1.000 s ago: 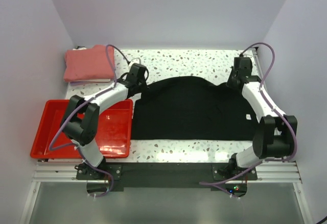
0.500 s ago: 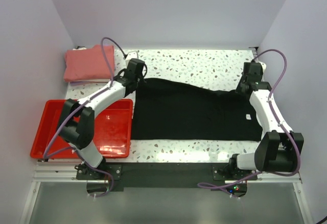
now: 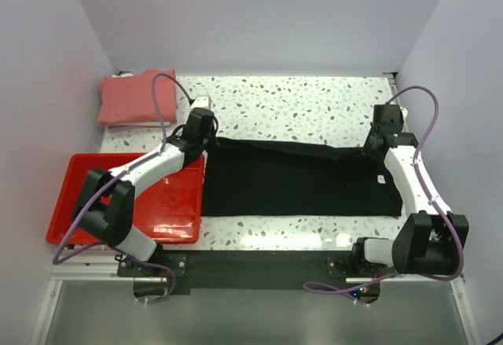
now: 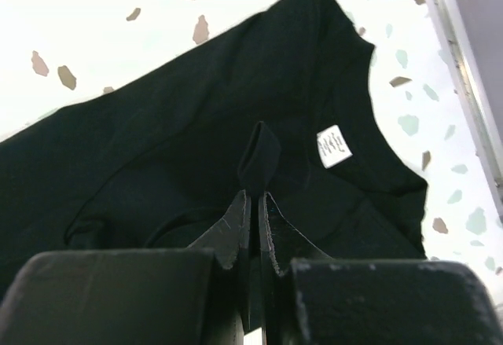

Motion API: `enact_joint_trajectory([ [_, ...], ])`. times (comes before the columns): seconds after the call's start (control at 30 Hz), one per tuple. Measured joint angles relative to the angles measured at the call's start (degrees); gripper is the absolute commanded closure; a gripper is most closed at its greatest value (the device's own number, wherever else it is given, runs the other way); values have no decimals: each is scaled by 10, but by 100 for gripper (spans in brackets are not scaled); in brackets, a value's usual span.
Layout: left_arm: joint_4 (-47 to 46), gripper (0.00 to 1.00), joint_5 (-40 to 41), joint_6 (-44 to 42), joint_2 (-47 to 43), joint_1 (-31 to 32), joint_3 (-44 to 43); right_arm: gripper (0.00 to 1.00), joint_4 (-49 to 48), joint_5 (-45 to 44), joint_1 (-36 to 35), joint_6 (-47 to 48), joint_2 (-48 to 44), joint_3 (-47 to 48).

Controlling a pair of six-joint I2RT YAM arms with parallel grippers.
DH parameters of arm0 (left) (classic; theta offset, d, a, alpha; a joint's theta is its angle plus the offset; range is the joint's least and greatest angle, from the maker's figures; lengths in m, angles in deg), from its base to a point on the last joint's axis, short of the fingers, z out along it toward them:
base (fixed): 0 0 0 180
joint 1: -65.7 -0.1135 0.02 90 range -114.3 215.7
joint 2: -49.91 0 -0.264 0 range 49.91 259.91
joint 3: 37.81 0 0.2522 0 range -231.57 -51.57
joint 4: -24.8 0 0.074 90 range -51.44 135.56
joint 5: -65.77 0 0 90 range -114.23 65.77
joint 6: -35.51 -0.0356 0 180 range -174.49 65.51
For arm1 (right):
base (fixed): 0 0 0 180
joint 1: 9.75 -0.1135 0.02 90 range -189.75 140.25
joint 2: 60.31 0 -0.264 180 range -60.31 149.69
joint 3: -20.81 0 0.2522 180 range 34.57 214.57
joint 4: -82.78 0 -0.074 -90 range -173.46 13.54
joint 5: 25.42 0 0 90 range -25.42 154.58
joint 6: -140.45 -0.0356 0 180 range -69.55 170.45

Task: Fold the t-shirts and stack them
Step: Fold the tshirt

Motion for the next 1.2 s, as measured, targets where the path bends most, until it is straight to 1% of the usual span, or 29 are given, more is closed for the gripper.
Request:
enact_joint_trajectory([
  [0.23,-26,100,-23,-3,-42,3,54,100,29,-14,0,-2,-23,-1],
  [0.43,-31,100,-33,-2,-47,13,79,100,38,-23,0,-3,-25,-3],
  [0.63,-30,100,-8,18,-47,39,95,100,45,-26,0,-4,-25,-19],
  [0.77,-26,100,11,36,-48,41,101,98,47,-30,0,-9,-21,-27],
  [0.8,-24,99,15,42,-49,42,103,97,50,-34,0,-11,-17,-27],
  [0.83,-22,95,19,45,-49,42,104,95,53,-38,0,-14,-13,-27],
  [0.9,-16,91,25,49,-49,45,104,94,60,-43,0,-20,-8,-29],
  [0.93,-14,87,27,51,-49,46,105,89,64,-47,0,-24,-7,-30],
  [1.0,-11,81,32,57,-51,50,105,81,72,-52,0,-32,-7,-33],
  [1.03,-9,74,37,60,-53,54,105,79,75,-53,0,-35,-8,-35],
  [1.07,-4,71,40,61,-57,58,105,76,79,-53,0,-38,-10,-38],
  [1.1,3,69,44,63,-61,64,105,70,87,-53,0,-42,-13,-40],
  [1.13,9,67,49,66,-65,70,104,60,92,-53,0,-44,-19,-43],
  [1.17,17,64,53,70,-70,75,103,56,96,-54,0,-48,-24,-44],
  [1.2,25,59,58,72,-75,80,102,54,103,-56,0,-49,-33,-45],
])
